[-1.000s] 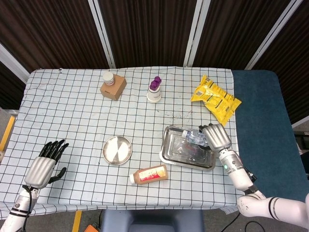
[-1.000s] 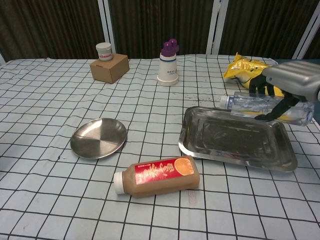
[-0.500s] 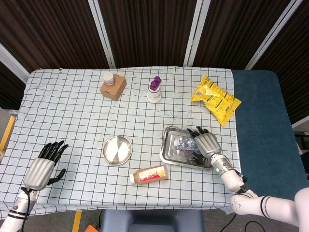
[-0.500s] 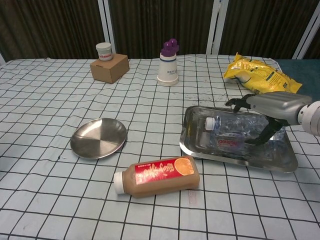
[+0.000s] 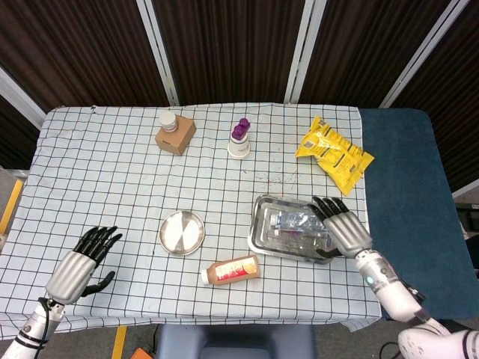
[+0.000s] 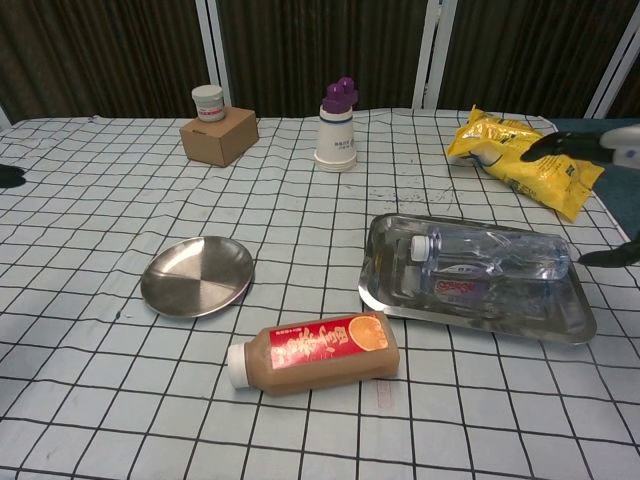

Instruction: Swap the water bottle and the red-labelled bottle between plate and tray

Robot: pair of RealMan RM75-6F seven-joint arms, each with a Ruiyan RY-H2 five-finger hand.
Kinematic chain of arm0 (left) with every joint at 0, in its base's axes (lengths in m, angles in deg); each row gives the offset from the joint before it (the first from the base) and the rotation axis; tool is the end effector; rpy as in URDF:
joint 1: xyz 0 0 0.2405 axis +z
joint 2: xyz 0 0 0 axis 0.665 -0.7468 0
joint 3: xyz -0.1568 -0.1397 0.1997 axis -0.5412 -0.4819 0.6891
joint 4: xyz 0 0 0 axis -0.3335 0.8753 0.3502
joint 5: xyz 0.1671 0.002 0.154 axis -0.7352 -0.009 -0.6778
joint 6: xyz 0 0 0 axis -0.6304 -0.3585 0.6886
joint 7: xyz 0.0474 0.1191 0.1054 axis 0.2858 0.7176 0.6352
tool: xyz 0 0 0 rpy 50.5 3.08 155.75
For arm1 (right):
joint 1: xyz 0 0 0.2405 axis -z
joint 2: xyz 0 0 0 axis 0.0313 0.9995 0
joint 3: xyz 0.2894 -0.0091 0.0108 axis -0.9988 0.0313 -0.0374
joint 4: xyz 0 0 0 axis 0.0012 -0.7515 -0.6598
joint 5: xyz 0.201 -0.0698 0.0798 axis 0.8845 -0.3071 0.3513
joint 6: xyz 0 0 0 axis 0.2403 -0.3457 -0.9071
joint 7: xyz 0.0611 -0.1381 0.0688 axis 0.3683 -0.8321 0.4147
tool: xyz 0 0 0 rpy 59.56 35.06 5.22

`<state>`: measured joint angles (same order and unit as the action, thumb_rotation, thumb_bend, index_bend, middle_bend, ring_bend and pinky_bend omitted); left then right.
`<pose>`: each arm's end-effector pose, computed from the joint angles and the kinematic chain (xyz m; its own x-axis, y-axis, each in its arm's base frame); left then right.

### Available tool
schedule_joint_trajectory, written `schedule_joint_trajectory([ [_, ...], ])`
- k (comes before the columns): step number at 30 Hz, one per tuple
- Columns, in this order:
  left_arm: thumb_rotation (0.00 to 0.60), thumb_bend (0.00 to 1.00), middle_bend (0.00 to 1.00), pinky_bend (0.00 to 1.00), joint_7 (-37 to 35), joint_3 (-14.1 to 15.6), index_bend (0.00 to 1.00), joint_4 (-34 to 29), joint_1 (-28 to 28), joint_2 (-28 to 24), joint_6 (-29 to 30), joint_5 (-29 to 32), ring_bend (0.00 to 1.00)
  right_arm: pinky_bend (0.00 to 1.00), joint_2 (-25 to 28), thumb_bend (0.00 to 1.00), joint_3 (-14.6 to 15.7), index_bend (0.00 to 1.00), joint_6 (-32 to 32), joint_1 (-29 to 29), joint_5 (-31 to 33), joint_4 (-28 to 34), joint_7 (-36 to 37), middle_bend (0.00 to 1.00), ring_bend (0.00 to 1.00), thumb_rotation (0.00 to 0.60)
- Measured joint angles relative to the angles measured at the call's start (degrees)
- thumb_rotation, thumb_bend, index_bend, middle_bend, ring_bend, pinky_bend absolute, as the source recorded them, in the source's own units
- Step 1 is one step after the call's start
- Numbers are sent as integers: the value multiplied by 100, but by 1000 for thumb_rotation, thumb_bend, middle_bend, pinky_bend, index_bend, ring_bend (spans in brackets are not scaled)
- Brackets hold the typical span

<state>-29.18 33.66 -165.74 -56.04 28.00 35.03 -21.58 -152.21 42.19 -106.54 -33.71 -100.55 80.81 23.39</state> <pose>-0.3085 0.2230 0.0713 0.3943 0.1017 0.9133 0.8363 -0.4518 -0.3108 -0.2382 -0.3066 0.0751 0.5484 -0.2833 0.7868 -0.8291 -0.3072 0.4672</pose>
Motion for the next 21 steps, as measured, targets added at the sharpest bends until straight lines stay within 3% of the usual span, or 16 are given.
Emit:
schedule_joint_trajectory([
  [5, 600, 388, 0, 69, 71, 180, 0, 128, -93, 397, -4, -360, 0, 0, 292, 316, 448, 0, -1821, 1132, -1617, -322, 872, 0, 0, 600],
  [10, 600, 369, 0, 69, 443, 338, 0, -213, -315, 585, -641, -491, 0, 0, 301, 316, 734, 0, -3266, 2321, -2155, -1413, 2091, 0, 0, 600],
  [14, 600, 369, 0, 63, 907, 338, 0, -527, -606, 902, -1424, -496, 0, 0, 350, 316, 864, 0, -3537, 2674, -2562, -2076, 2671, 0, 0, 600],
  [21, 600, 367, 0, 95, 1803, -51, 0, -683, -1080, 1920, -2703, 201, 0, 0, 590, 315, 853, 0, -3464, 2822, -2592, -2037, 3235, 0, 0, 600],
])
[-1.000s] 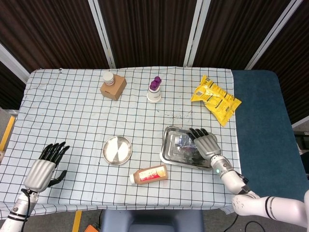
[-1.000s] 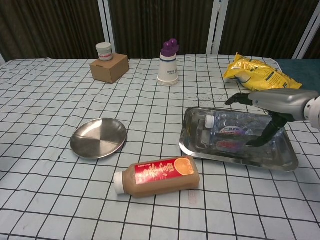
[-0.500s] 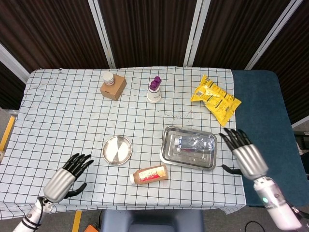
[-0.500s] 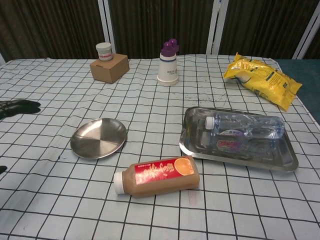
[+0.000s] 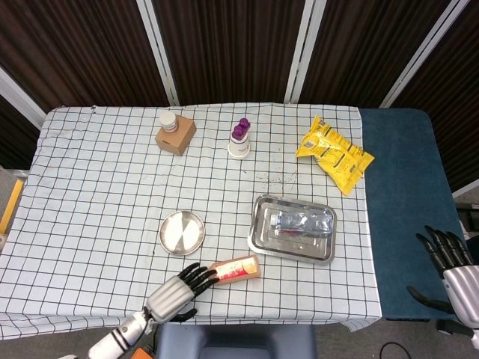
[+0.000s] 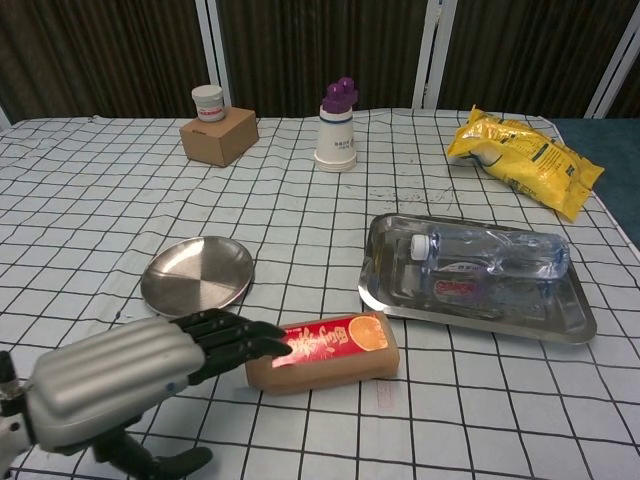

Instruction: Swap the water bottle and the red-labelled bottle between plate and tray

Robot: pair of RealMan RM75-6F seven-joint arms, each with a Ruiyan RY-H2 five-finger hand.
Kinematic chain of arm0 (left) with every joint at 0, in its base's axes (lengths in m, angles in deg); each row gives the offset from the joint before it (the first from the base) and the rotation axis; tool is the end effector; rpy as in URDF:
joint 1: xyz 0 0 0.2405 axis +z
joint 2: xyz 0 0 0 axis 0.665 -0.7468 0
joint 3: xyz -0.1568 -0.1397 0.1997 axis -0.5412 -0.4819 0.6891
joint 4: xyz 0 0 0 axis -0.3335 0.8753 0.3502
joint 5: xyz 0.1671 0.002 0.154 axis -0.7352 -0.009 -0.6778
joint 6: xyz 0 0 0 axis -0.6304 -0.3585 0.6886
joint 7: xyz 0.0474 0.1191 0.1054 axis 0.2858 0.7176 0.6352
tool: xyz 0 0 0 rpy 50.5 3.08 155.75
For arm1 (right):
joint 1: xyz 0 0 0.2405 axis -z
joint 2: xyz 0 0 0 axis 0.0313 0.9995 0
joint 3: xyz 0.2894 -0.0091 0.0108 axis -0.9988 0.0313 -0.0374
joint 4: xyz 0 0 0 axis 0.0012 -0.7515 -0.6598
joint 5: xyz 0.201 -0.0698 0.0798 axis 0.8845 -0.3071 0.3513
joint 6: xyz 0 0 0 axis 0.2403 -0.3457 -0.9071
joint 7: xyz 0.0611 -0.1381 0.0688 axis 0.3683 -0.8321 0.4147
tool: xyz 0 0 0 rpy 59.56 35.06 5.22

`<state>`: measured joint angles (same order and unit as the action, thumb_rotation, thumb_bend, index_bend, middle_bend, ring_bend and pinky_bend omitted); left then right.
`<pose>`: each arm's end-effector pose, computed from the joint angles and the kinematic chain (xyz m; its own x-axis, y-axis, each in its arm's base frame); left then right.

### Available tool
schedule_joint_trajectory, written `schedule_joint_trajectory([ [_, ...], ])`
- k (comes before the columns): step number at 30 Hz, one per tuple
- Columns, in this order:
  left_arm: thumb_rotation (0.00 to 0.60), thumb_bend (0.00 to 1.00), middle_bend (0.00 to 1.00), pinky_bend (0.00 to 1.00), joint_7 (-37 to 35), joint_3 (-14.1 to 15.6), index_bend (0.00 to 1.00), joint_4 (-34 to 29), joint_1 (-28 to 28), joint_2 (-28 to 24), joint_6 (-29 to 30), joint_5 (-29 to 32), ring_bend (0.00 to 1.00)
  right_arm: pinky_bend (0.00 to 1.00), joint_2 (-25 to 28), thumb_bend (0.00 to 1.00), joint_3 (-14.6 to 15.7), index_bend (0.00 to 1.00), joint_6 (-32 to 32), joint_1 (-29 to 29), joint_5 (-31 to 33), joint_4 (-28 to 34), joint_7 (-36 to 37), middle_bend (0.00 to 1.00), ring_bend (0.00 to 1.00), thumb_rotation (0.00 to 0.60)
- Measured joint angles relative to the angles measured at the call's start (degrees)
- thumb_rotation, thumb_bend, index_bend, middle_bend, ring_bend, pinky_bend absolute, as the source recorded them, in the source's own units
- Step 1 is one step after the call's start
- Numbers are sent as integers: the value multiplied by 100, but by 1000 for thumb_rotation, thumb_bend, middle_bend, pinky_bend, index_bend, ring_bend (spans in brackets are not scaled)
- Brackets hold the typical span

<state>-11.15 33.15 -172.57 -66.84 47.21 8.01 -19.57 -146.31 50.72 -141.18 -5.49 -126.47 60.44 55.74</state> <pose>-0.1877 0.2134 -0.1032 0.5050 0.3478 0.7899 0.7096 -0.6883 -0.1507 -0.3580 -0.1513 0.1968 0.3979 -0.0246 0.9171 -0.9071 -0.1601 0.3893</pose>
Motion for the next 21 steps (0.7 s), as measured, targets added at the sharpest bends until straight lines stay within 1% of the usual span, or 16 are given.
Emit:
schedule_joint_trajectory([
  [3, 600, 372, 0, 112, 278, -260, 0, 182, -155, 441, -223, 347, 0, 0, 52, 315, -35, 0, 70, 28, -41, -4, 109, 0, 0, 600],
  [6, 600, 374, 0, 133, 547, -495, 0, 439, -310, 768, -362, 615, 0, 0, 80, 316, -56, 0, 193, 26, -49, -8, 167, 0, 0, 600],
  [10, 600, 373, 0, 171, 699, -701, 0, 637, -488, 1040, -453, 874, 6, 0, 98, 315, -110, 0, 352, 17, -41, -1, 165, 0, 0, 600],
  [13, 600, 366, 46, 247, 752, -795, 0, 727, -589, 1169, -499, 1012, 77, 0, 100, 315, -146, 0, 447, 13, -38, 13, 140, 0, 0, 600],
  [14, 600, 369, 105, 293, 786, -820, 4, 769, -616, 1208, -510, 1053, 124, 0, 101, 315, -159, 0, 483, 11, -38, 20, 132, 0, 0, 600],
  [16, 600, 385, 232, 374, 881, -868, 82, 878, -670, 1302, -514, 1133, 217, 0, 104, 315, -178, 0, 530, 12, -41, 36, 116, 0, 0, 600],
  [17, 600, 401, 337, 445, 910, -884, 201, 920, -687, 1341, -496, 1155, 297, 0, 106, 315, -191, 0, 546, 15, -51, 48, 100, 0, 0, 600],
  [18, 600, 412, 396, 488, 914, -892, 280, 951, -702, 1371, -456, 1168, 344, 0, 108, 315, -197, 0, 557, 19, -61, 55, 91, 0, 0, 600],
  [19, 600, 432, 478, 554, 902, -894, 392, 966, -711, 1385, -419, 1173, 414, 0, 110, 315, -205, 0, 565, 25, -69, 63, 88, 0, 0, 600],
  [20, 600, 455, 544, 613, 884, -894, 478, 983, -714, 1401, -375, 1173, 477, 0, 112, 315, -216, 0, 575, 32, -69, 70, 85, 0, 0, 600],
  [21, 600, 480, 585, 657, 840, -891, 530, 1003, -716, 1421, -303, 1165, 525, 0, 113, 315, -225, 0, 588, 37, -64, 75, 79, 0, 0, 600],
])
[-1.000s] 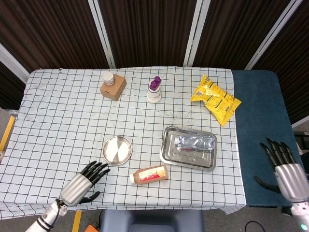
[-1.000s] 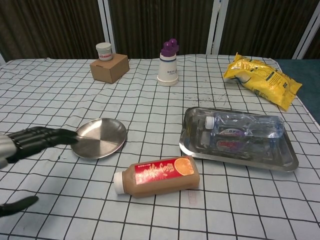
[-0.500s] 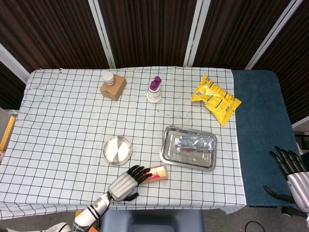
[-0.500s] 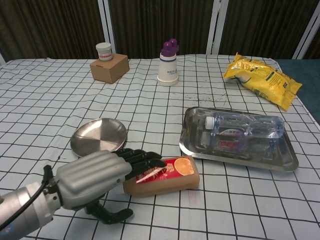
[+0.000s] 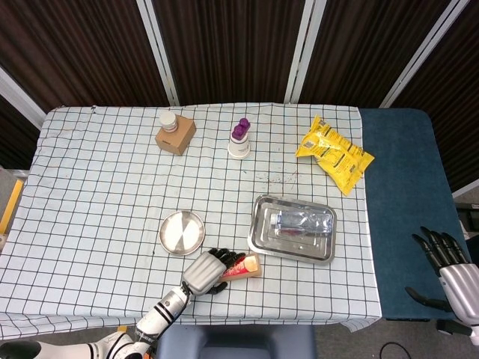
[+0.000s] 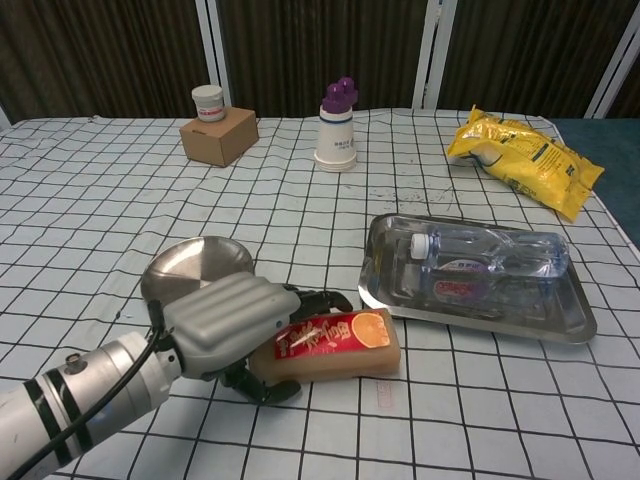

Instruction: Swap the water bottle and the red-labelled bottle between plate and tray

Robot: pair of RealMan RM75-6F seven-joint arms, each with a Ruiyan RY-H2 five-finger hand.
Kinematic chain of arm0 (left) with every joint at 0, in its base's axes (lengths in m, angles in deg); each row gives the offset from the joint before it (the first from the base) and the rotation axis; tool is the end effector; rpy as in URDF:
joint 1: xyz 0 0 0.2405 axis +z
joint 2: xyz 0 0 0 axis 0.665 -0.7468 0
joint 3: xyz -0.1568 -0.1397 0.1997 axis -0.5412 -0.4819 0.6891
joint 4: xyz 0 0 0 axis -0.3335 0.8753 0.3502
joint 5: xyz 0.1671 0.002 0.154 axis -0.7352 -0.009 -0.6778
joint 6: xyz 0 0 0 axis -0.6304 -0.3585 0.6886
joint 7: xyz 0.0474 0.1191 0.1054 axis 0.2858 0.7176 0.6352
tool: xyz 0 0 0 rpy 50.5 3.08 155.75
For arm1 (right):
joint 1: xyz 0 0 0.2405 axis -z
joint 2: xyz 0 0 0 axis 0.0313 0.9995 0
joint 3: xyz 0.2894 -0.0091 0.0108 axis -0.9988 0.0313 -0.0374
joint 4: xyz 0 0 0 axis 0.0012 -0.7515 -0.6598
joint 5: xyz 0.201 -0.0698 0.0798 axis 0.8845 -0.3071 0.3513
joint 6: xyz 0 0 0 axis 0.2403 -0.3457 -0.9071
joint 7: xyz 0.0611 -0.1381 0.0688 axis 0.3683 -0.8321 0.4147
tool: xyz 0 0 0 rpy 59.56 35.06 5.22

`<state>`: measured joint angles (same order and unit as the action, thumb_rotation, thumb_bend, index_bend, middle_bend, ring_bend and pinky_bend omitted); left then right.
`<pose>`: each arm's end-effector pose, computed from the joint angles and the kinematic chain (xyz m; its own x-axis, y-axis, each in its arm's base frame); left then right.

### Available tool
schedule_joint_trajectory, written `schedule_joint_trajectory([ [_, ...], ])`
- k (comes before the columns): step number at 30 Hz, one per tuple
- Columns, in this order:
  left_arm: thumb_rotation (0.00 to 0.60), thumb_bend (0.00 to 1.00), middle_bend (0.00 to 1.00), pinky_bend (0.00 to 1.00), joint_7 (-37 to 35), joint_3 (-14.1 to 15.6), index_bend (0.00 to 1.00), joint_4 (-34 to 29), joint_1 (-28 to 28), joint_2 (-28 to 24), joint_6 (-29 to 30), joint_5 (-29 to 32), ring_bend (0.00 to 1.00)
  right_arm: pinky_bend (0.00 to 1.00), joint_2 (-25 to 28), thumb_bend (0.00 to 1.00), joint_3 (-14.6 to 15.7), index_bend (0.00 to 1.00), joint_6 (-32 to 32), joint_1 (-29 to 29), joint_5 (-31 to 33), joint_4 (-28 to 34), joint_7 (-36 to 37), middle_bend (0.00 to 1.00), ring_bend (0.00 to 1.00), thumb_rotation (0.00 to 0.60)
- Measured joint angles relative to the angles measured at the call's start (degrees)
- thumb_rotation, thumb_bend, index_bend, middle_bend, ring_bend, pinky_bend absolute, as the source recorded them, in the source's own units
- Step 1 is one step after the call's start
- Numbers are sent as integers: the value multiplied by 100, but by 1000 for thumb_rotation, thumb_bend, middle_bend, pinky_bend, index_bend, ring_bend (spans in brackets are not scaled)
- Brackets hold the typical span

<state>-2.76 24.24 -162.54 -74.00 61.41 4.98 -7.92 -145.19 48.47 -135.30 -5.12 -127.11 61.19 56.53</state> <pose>-0.1309 0.2726 -0.1593 0.4943 0.2639 0.8283 0.7270 -0.6478 -0.2275 -0.3627 -0.1573 0.1921 0.4015 -0.0913 0.9113 -0.9106 -0.1464 0.3865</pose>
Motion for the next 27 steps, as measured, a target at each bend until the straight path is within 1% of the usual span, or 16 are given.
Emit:
schedule_joint_trajectory([
  [1, 600, 509, 621, 702, -50, 2, 575, 13, -1, 14, 60, -10, 573, 0, 0, 315, -7, 0, 14, 4, 3, 5, -7, 0, 0, 600],
  [3, 600, 554, 673, 766, -195, 2, 631, 36, -3, 38, 232, -65, 641, 0, 1, 316, -14, 0, 52, 11, -2, 20, -28, 0, 0, 600],
  [5, 600, 575, 709, 799, -341, -7, 664, 35, 0, 49, 412, -119, 675, 0, 4, 316, -13, 0, 104, 13, -10, 37, -66, 0, 0, 600],
  [9, 600, 589, 722, 817, -553, -94, 673, -104, -19, -41, 794, -239, 692, 0, 35, 315, 0, 0, 299, 5, 26, 136, -171, 0, 0, 600],
  [11, 600, 589, 722, 819, -554, -151, 671, -202, -36, -154, 874, -263, 694, 0, 52, 315, -1, 0, 388, -1, 48, 206, -260, 0, 0, 600],
  [14, 600, 592, 723, 822, -590, -276, 672, -345, -53, -414, 985, -244, 696, 0, 63, 315, 0, 0, 465, -3, 36, 274, -337, 0, 0, 600],
  [18, 600, 591, 724, 822, -934, -386, 673, -361, -60, -807, 1152, -229, 696, 0, 74, 315, 18, 0, 508, 0, -40, 325, -369, 0, 0, 600],
  [20, 600, 583, 722, 821, -1167, -405, 674, -255, -49, -930, 1213, -212, 696, 0, 94, 315, 25, 0, 495, 18, -74, 353, -358, 0, 0, 600],
  [23, 600, 581, 720, 818, -1638, -390, 674, 107, -9, -1087, 1264, -153, 696, 0, 107, 316, 14, 0, 406, 65, -98, 366, -359, 0, 0, 600],
  [27, 600, 591, 685, 791, -2296, -255, 662, 816, 66, -1190, 1194, -16, 674, 0, 90, 316, -19, 0, 361, 112, -98, 378, -431, 0, 0, 600],
])
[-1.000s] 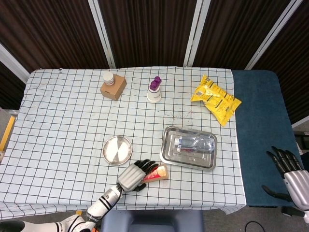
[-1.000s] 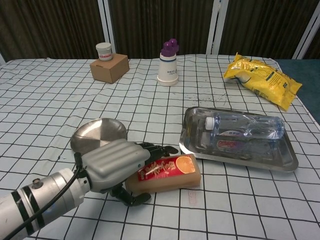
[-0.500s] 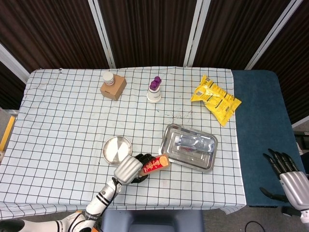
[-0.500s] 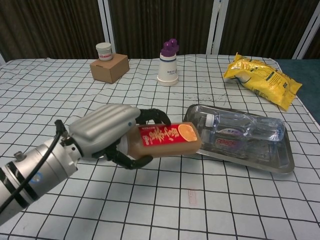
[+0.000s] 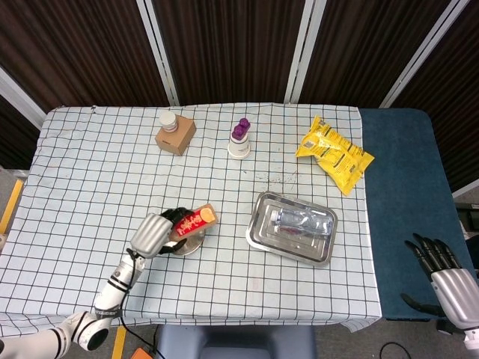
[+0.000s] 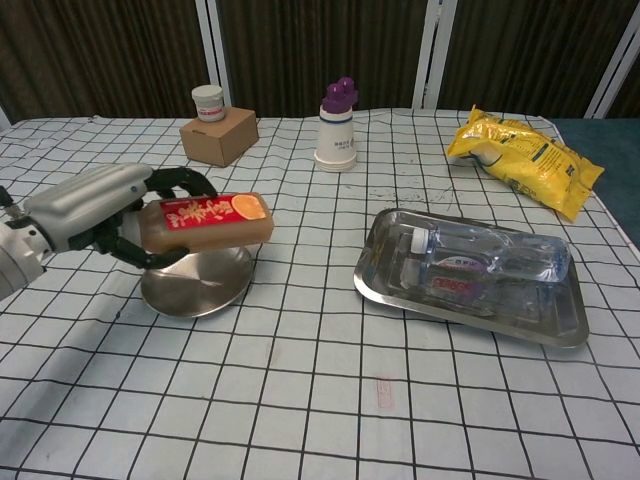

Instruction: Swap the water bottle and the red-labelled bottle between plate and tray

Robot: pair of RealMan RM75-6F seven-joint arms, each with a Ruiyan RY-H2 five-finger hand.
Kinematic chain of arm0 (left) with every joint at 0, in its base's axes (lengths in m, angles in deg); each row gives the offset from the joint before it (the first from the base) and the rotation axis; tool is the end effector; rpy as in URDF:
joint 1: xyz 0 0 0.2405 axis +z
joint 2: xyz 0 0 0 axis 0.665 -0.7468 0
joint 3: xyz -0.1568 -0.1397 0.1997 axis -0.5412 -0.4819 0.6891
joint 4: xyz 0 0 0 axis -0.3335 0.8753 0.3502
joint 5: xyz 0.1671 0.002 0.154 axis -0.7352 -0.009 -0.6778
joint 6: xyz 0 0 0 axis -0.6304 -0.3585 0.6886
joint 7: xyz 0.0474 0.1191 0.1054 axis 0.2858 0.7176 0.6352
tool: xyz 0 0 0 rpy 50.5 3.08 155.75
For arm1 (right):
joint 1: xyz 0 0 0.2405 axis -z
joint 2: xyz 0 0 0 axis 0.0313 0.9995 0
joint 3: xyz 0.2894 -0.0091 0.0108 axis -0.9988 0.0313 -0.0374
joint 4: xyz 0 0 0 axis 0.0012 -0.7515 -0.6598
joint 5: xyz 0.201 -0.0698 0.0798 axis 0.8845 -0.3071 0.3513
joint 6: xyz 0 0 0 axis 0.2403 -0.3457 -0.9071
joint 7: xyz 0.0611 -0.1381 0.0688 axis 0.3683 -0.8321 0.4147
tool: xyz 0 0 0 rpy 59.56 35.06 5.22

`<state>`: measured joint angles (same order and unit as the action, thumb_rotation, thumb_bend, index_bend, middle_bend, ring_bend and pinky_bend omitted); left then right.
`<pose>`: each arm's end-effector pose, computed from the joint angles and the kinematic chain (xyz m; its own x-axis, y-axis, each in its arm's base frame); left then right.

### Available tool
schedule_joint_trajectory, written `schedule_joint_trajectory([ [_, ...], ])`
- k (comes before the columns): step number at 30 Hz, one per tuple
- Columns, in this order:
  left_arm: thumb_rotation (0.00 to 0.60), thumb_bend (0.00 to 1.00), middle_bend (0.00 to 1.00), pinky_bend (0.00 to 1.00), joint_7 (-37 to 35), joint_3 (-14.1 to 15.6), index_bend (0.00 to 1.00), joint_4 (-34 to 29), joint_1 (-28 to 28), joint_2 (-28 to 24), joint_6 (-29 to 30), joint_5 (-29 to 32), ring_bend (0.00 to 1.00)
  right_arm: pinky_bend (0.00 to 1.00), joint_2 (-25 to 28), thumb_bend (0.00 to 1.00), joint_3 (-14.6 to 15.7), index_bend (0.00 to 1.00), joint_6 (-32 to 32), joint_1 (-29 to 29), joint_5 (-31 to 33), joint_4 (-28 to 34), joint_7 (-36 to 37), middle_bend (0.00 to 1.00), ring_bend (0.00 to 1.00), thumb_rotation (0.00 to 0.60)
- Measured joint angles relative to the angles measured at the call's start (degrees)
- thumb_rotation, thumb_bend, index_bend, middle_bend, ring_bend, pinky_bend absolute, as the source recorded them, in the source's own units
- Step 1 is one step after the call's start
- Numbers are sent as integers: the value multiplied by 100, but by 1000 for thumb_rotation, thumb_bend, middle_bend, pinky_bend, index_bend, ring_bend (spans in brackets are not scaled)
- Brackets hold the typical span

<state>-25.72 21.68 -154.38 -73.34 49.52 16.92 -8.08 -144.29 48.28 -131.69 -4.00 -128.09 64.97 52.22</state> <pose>-0.2182 0.3521 -0.0504 0.3213 0.1362 0.9371 0.8578 -0.4610 -0.2271 -0.3570 -0.1491 0.1806 0.4266 -0.1505 0.8918 -0.9024 -0.1364 0.4087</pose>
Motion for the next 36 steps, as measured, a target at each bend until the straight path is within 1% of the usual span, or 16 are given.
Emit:
schedule_joint_trajectory([
  [1, 600, 585, 665, 764, -139, 40, 649, 152, 14, 2, -26, 25, 656, 0, -8, 316, -2, 0, 17, 0, -1, 5, -25, 0, 0, 600],
  [3, 600, 563, 617, 674, -455, 146, 609, 478, 41, 30, -72, 55, 602, 0, -26, 315, 0, 0, 75, -4, -14, 25, -81, 0, 0, 600],
  [5, 600, 533, 541, 552, -678, 253, 537, 710, 60, 73, -89, 50, 508, 0, -41, 315, 8, 0, 124, -11, -45, 51, -130, 0, 0, 600],
  [6, 600, 515, 502, 509, -807, 323, 500, 815, 70, 99, -99, 36, 462, 0, -45, 315, 9, 0, 136, -12, -52, 60, -148, 0, 0, 600],
  [8, 600, 463, 388, 404, -979, 417, 379, 909, 79, 130, -120, 12, 344, 0, -56, 316, 4, 0, 164, -14, -50, 76, -192, 0, 0, 600],
  [9, 600, 449, 356, 374, -1077, 477, 332, 963, 81, 145, -141, -6, 311, 0, -60, 316, -2, 0, 179, -14, -43, 83, -211, 0, 0, 600],
  [10, 600, 435, 312, 337, -1135, 518, 253, 1002, 83, 157, -163, -12, 265, 0, -64, 316, -8, 0, 192, -14, -32, 92, -227, 0, 0, 600],
  [12, 600, 419, 223, 282, -1175, 560, 103, 1038, 83, 171, -230, 2, 169, 0, -66, 315, -23, 0, 208, -12, -16, 113, -251, 0, 0, 600],
  [14, 600, 408, 143, 243, -1191, 567, 21, 995, 83, 170, -259, 29, 92, 0, -68, 315, -32, 0, 210, -6, -16, 119, -266, 0, 0, 600],
  [17, 600, 394, 70, 212, -1219, 549, 0, 897, 95, 169, -229, 76, 29, 0, -67, 315, -34, 0, 234, -3, -19, 125, -288, 0, 0, 600],
  [19, 600, 388, 44, 201, -1131, 523, 0, 799, 111, 164, -138, 100, 8, 0, -64, 315, -33, 0, 241, 0, -30, 134, -296, 0, 0, 600],
  [26, 600, 380, 2, 163, -870, 485, 0, 298, 144, -29, -71, 182, 0, 0, -45, 315, -38, 0, 207, 34, -56, 153, -301, 0, 0, 600],
  [29, 600, 376, 0, 136, -738, 509, 0, -33, 195, -230, 4, 177, 0, 0, -45, 315, -50, 0, 156, 70, -52, 163, -337, 0, 0, 600],
  [32, 599, 364, 0, 114, -352, 541, 0, -434, 343, -509, 246, 172, 0, 0, -30, 316, -56, 0, 73, 126, -44, 196, -362, 0, 0, 600],
  [35, 579, 384, 0, 104, 279, 592, 0, -1058, 651, -959, 720, 187, 0, 0, -28, 316, -91, 0, -108, 225, 0, 233, -406, 0, 0, 600],
  [36, 566, 397, 0, 101, 524, 632, 0, -1363, 830, -1189, 986, 189, 0, 0, -32, 315, -108, 0, -184, 268, 23, 244, -437, 0, 0, 600],
])
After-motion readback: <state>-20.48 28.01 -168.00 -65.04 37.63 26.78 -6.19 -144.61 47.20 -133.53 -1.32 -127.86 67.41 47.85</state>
